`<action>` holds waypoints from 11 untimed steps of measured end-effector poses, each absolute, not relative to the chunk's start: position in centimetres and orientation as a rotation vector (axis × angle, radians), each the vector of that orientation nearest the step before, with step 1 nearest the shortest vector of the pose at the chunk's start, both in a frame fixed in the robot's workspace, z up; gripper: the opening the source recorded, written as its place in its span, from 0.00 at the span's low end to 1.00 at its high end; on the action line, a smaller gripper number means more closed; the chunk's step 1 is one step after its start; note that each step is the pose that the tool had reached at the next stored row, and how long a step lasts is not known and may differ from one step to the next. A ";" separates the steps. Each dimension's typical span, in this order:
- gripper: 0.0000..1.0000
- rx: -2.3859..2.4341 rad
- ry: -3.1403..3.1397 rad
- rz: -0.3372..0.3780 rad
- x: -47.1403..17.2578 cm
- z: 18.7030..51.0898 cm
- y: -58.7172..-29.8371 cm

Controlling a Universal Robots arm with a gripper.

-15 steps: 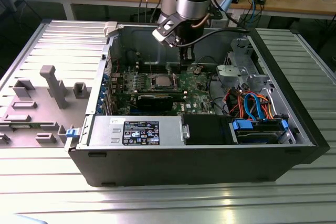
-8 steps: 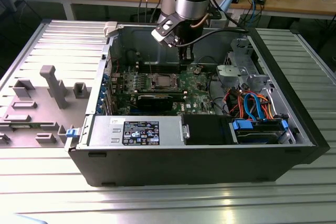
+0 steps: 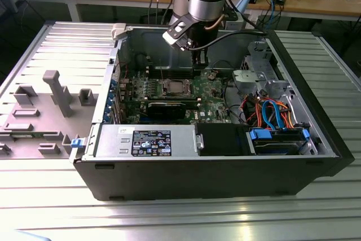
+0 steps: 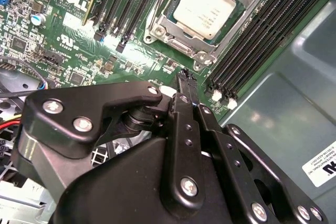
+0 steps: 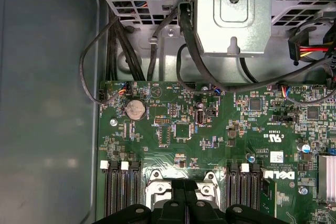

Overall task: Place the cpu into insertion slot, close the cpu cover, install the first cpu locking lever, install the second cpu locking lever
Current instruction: 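Close the cpu cover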

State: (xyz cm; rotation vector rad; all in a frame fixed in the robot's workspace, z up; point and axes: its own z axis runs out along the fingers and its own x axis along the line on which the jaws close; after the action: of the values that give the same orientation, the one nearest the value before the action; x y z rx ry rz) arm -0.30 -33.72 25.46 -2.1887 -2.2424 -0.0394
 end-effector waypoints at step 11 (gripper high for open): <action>0.11 -2.189 -2.242 -0.039 -2.6 25.0 -33.7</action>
State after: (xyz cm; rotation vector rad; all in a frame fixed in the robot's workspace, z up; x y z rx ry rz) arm -2.64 -33.73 25.03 -2.1886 -2.2424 -0.0392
